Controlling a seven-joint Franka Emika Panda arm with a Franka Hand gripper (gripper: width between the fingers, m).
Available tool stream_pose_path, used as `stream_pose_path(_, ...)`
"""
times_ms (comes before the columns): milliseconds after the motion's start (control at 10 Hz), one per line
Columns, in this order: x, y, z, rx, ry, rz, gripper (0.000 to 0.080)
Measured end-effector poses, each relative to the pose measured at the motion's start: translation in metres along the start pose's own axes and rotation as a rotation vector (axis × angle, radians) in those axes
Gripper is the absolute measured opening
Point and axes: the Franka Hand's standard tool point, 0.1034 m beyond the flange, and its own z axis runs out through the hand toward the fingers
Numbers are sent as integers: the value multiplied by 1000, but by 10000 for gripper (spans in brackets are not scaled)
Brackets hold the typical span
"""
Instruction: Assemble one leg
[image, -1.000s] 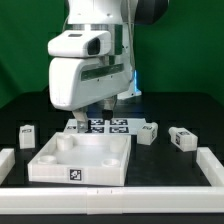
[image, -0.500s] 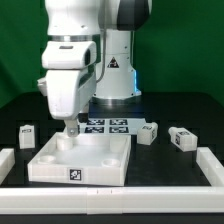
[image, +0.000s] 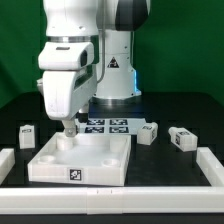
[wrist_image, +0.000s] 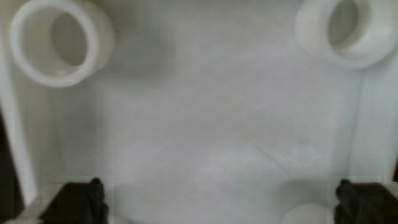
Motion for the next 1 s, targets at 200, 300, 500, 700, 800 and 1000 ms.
stream_pose_path(200,11,-32,20,30,8,-12,650)
stream_pose_path(300,16,-44,31,57,10,-21,650)
stream_pose_path(500,17,-51,41,77,13,-22,650)
stream_pose_path(700,18,-53,44,84,13,-18,650)
stream_pose_path(800,18,-53,44,83,12,-11,605)
stream_pose_path(1000,18,-53,45,84,12,-9,429)
